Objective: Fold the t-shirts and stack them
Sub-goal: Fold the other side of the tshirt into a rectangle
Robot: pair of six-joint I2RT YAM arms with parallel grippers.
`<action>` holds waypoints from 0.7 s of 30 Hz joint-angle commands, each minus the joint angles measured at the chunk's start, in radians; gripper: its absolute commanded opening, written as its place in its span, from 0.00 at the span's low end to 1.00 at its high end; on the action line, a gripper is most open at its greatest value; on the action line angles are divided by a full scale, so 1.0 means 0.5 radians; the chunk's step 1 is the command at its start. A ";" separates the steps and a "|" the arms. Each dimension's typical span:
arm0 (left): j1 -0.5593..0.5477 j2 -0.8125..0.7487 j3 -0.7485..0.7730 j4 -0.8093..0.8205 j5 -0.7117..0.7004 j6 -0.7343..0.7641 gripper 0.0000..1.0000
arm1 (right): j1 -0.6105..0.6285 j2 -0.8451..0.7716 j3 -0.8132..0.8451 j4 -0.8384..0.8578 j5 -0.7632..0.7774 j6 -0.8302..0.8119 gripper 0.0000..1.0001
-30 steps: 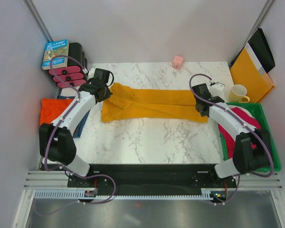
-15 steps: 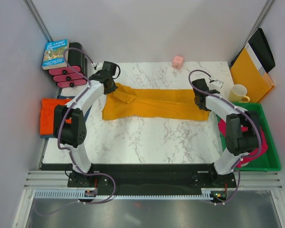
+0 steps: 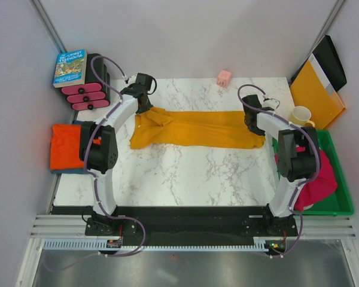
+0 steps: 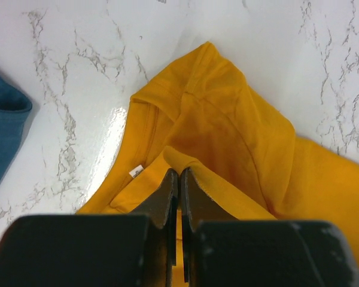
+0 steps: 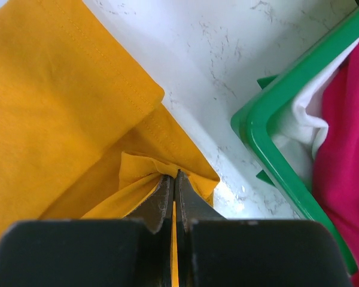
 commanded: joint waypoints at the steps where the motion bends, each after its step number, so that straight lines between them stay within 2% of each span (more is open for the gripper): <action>1: 0.025 0.076 0.158 0.003 -0.084 0.082 0.02 | -0.039 0.065 0.113 0.021 0.052 0.023 0.00; 8: 0.050 0.126 0.189 -0.028 -0.065 0.058 0.02 | -0.039 0.051 0.117 0.131 -0.003 -0.029 0.00; 10: 0.053 0.101 0.183 -0.031 -0.071 0.043 0.19 | -0.036 -0.026 0.068 0.250 -0.043 -0.066 0.04; 11: 0.053 0.055 0.177 -0.034 -0.077 0.030 0.34 | -0.033 -0.124 0.040 0.299 -0.092 -0.115 0.21; 12: 0.053 0.019 0.158 -0.034 -0.087 0.018 0.61 | -0.027 -0.164 0.031 0.312 -0.104 -0.124 0.28; 13: 0.056 -0.015 0.146 -0.031 -0.093 0.006 0.70 | -0.008 -0.195 0.034 0.315 -0.126 -0.136 0.44; 14: 0.056 -0.085 0.131 -0.034 -0.090 -0.016 0.79 | 0.007 -0.244 0.028 0.315 -0.150 -0.152 0.53; 15: 0.053 -0.120 0.094 -0.031 -0.087 -0.022 0.99 | 0.029 -0.266 0.025 0.306 -0.163 -0.155 0.61; 16: 0.050 -0.150 0.073 -0.031 -0.078 -0.034 1.00 | 0.080 -0.284 0.015 0.294 -0.160 -0.164 0.73; 19: 0.047 -0.276 -0.032 -0.031 -0.044 -0.071 1.00 | 0.185 -0.367 -0.031 0.285 -0.117 -0.204 0.81; 21: 0.034 -0.356 -0.130 -0.031 0.002 -0.089 1.00 | 0.252 -0.404 -0.083 0.285 -0.138 -0.219 0.79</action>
